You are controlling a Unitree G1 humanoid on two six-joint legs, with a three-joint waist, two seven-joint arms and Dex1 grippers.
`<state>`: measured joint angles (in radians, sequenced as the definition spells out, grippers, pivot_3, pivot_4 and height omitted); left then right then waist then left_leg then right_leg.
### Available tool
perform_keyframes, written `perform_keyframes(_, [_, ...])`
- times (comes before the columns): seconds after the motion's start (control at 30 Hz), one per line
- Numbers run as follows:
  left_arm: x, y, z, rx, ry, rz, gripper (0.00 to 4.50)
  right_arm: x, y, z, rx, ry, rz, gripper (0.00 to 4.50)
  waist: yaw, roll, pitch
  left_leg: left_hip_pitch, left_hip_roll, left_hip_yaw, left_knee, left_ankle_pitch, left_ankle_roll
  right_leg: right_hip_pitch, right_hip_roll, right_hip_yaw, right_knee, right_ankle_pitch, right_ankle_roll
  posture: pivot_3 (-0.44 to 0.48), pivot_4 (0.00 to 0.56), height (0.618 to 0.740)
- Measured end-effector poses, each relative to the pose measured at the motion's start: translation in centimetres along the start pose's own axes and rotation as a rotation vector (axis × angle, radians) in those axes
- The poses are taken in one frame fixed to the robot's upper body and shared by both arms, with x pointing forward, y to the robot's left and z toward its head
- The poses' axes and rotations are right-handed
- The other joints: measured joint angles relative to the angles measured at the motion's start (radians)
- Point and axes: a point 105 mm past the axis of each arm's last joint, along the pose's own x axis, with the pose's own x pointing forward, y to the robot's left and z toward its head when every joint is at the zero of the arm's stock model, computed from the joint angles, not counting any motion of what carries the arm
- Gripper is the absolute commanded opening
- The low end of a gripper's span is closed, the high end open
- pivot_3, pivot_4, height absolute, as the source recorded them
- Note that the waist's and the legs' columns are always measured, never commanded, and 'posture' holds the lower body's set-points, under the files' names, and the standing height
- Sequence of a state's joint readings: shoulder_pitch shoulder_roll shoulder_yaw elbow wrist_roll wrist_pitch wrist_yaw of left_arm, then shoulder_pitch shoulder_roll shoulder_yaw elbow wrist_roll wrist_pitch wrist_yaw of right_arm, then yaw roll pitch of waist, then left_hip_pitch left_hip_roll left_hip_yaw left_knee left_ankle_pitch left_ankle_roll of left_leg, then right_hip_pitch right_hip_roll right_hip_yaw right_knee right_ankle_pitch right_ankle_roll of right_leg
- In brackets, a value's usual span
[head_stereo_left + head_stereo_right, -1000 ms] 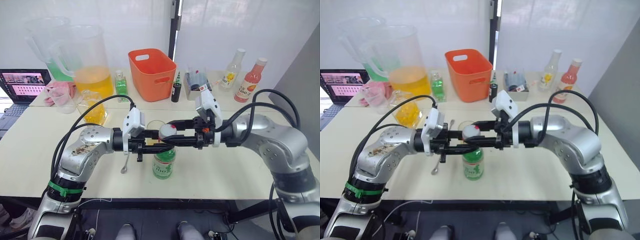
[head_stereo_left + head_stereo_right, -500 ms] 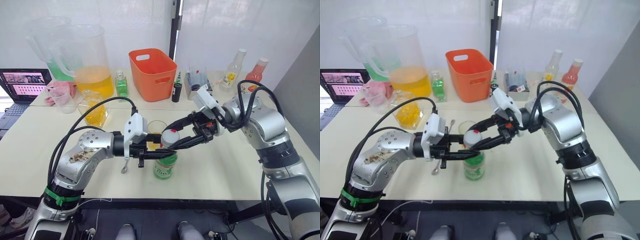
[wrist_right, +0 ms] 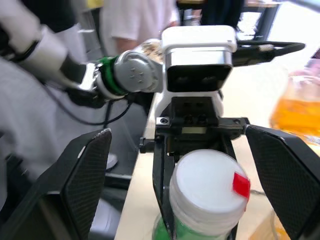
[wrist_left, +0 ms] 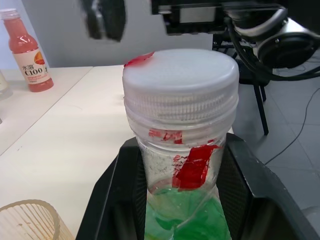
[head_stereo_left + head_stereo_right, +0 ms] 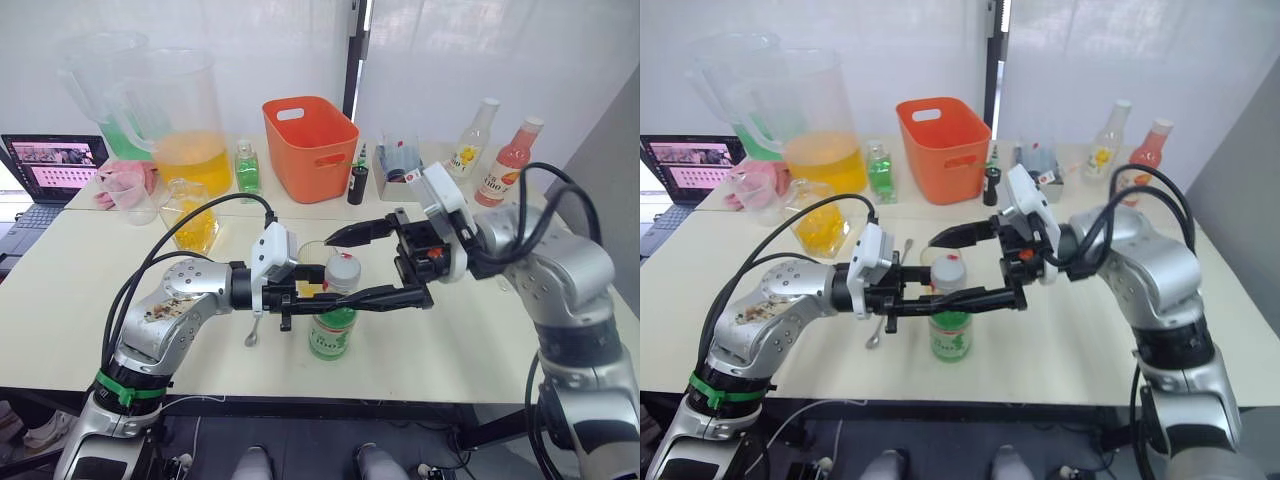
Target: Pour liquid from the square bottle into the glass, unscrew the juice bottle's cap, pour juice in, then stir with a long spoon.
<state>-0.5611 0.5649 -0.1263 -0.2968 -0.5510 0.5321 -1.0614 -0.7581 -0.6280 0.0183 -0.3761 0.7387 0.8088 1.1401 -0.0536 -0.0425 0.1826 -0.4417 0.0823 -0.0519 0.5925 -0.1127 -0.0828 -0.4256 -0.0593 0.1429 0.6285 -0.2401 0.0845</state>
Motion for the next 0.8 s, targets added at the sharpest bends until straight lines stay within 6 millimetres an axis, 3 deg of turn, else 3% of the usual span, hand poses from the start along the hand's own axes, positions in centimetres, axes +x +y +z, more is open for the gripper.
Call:
perform_keyframes(0.13, [0.2,0.3,0.0,-0.005,-0.003,-0.018,1.45,-0.5,0.1,0.5,-0.016,-0.008,-0.178,4.47,0.006,0.000,0.000,0.000,0.000,0.000,0.001,0.000,0.000,0.000,0.000,0.000,0.000,0.000,0.000,0.000,0.150,0.740])
perform_keyframes(0.3, [0.6,0.5,-0.1,-0.004,-0.010,-0.043,1.45,-1.4,-0.5,-0.3,0.025,0.033,-0.354,4.47,0.011,0.000,0.000,0.000,0.000,0.000,0.001,0.000,0.000,0.001,0.000,0.000,-0.001,0.000,-0.001,0.000,0.150,0.740])
perform_keyframes(0.53, [0.8,0.6,0.0,-0.001,-0.008,-0.060,1.45,-1.0,0.1,-1.4,0.091,0.038,-0.445,4.47,0.010,0.000,0.000,0.000,0.000,0.000,0.001,0.000,0.000,0.001,0.000,0.000,-0.002,0.000,-0.001,0.000,0.150,0.740])
perform_keyframes(0.8, [0.8,0.6,0.0,-0.001,-0.009,-0.061,1.45,-0.7,0.6,-1.6,0.127,0.023,-0.439,1.95,0.010,0.000,0.000,0.000,0.000,0.000,0.001,0.000,0.000,0.001,0.000,0.000,-0.002,0.000,-0.001,0.000,0.150,0.740])
